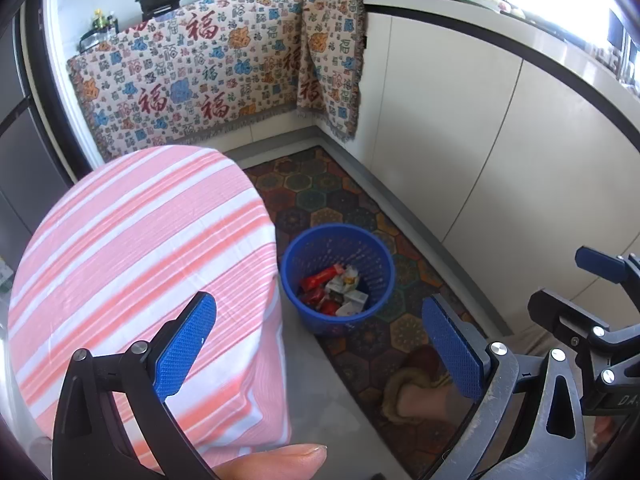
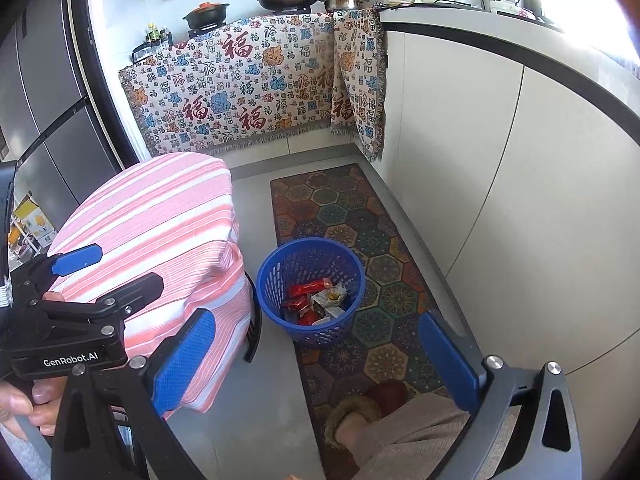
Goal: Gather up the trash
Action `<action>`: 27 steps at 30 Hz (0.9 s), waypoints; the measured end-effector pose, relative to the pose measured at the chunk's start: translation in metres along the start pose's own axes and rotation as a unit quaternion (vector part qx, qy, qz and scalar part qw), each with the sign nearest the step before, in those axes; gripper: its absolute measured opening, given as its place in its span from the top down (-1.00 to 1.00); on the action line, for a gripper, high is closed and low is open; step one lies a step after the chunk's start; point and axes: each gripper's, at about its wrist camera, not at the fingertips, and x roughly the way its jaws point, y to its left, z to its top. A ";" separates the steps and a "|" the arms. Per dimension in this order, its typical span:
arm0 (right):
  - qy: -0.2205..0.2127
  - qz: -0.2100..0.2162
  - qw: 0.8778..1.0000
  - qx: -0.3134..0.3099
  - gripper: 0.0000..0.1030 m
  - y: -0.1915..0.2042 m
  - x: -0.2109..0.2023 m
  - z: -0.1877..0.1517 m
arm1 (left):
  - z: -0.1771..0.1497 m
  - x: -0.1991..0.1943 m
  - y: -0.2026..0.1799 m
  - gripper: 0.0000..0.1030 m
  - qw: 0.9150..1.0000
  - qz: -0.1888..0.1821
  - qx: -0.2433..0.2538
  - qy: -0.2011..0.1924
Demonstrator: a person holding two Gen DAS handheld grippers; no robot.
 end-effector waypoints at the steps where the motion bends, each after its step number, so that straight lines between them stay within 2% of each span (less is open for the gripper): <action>1: 0.000 0.000 1.000 0.000 -1.00 0.000 0.000 0.000 | 0.000 0.000 -0.001 -0.99 1.000 -0.001 0.001 0.001; 27: 0.004 0.002 1.000 0.003 -1.00 -0.002 0.003 0.001 | 0.000 0.003 0.001 -0.98 1.000 -0.005 0.002 0.010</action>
